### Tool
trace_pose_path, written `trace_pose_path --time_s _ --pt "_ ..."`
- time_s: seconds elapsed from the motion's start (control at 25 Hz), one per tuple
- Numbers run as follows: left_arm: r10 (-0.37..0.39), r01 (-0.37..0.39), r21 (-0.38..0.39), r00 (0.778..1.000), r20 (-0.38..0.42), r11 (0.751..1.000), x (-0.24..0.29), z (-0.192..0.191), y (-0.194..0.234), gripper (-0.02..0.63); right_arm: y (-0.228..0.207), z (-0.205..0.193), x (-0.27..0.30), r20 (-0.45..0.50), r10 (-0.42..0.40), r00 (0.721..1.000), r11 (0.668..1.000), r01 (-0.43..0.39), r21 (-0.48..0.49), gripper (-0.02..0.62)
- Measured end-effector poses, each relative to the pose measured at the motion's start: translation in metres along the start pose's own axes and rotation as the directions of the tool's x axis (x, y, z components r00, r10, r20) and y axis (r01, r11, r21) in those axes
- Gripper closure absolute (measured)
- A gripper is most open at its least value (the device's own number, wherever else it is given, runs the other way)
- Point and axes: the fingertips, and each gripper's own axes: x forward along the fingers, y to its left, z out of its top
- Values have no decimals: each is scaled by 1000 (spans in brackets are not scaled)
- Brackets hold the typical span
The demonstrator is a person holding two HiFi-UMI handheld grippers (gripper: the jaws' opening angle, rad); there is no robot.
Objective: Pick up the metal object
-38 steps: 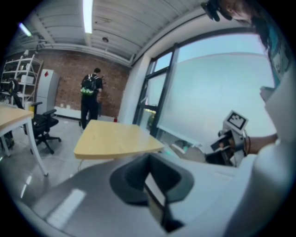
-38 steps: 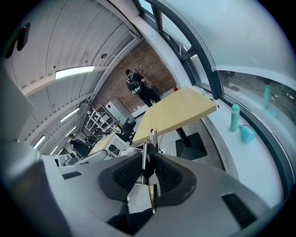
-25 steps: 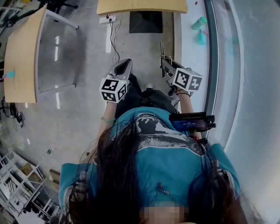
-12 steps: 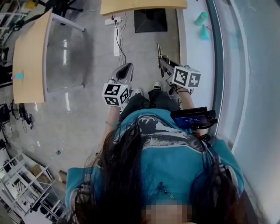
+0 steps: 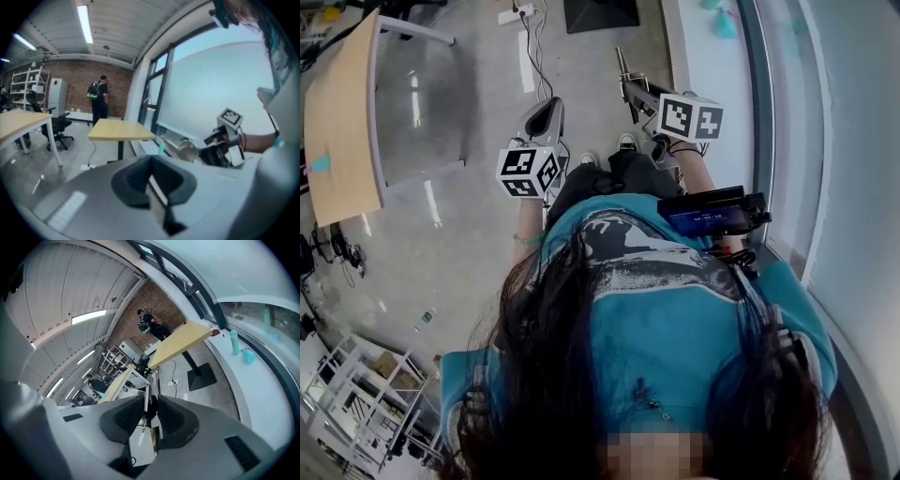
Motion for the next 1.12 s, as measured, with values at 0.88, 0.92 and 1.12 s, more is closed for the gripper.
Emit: trace_pose_path --time_s 0.88,0.92,1.12 --pt "-48 48 -2 998 41 999 -16 4 24 603 26 -10 8 20 -48 999 999 48 -3 495" --pt "-47 47 -4 998 42 999 -20 3 28 603 31 -12 10 19 -48 999 999 48 -4 495" --pt "-41 42 -11 998 41 999 -27 -2 36 603 38 -19 15 8 -46 999 999 46 -5 495"
